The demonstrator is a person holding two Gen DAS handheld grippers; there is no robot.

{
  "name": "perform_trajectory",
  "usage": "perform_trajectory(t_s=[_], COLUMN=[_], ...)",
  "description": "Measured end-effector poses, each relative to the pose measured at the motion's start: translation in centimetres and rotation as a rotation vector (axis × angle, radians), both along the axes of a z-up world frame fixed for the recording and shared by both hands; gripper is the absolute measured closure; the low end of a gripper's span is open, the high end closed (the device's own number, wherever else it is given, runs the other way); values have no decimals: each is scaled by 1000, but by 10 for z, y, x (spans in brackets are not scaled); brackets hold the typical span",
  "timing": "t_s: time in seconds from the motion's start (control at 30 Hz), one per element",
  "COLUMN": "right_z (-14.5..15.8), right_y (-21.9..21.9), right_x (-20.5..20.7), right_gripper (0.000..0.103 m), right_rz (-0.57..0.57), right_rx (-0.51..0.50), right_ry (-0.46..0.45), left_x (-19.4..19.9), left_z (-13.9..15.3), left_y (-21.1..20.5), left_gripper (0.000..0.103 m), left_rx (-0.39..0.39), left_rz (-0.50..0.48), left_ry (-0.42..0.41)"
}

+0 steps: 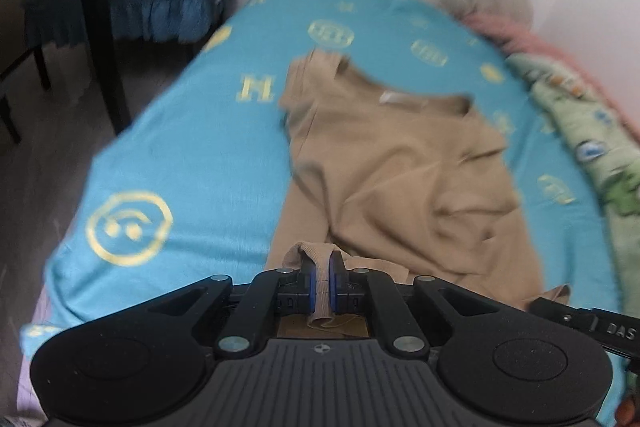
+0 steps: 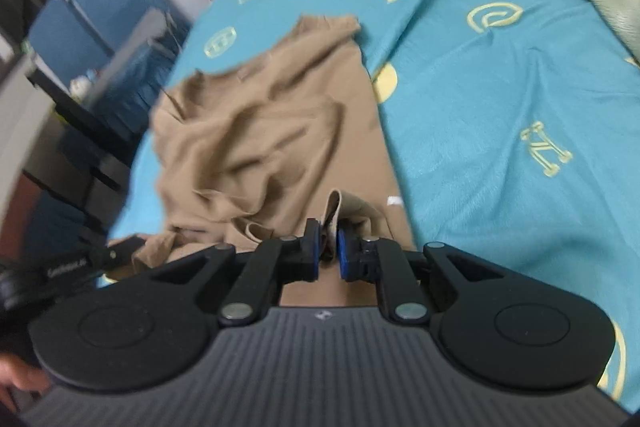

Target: Fold clothes

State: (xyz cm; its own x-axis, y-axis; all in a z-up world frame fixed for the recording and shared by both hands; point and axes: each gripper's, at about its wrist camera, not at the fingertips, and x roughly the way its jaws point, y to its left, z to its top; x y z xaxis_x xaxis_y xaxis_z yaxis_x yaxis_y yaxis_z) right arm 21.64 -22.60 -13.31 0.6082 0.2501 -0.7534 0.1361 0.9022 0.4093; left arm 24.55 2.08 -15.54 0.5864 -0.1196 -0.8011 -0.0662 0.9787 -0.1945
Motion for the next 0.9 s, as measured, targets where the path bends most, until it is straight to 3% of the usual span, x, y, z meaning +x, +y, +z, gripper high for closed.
perform_trajectory(t_s=[0.07, 0.17, 0.23, 0.27, 0.3, 0.33, 0.4, 0.43, 0.47, 0.57, 0.73, 0.9], right_z=[-10, -10, -6, -4, -2, 2, 11, 18, 25, 46, 74, 91], right_y=[1, 5, 6, 6, 6, 6, 8, 9, 11, 18, 26, 35], right_x=[6, 10, 8, 5, 2, -2, -14, -20, -28, -54, -98, -140], right_gripper=[89, 88, 88, 86, 80, 74, 32, 23, 18, 18, 18, 18], right_rz=[-3, 1, -1, -5, -10, -10, 0, 7, 13, 37, 56, 68], right_rx=[-7, -36, -44, -49, -54, -60, -79, -95, -116, -183, -234, -285], right_ry=[6, 6, 10, 6, 2, -5, -29, -49, -76, -149, -260, -336], left_x=[9, 8, 6, 2, -3, -10, -26, -36, -46, -78, -130, -179], left_z=[-23, -27, -24, -19, -14, -5, 12, 21, 30, 58, 91, 102], left_y=[-3, -6, -4, -4, -3, -5, -8, -10, -12, -21, -31, -27], left_gripper=[95, 93, 83, 69, 50, 42, 20, 16, 12, 1, 0, 0], left_rx=[7, 23, 11, 9, 8, 28, 72, 86, 96, 131, 185, 194], left_rz=[3, -28, -39, -47, -55, -63, -75, -88, -101, -138, -167, -150], left_ry=[38, 20, 27, 18, 8, -15, -71, -96, -117, -186, -284, -311])
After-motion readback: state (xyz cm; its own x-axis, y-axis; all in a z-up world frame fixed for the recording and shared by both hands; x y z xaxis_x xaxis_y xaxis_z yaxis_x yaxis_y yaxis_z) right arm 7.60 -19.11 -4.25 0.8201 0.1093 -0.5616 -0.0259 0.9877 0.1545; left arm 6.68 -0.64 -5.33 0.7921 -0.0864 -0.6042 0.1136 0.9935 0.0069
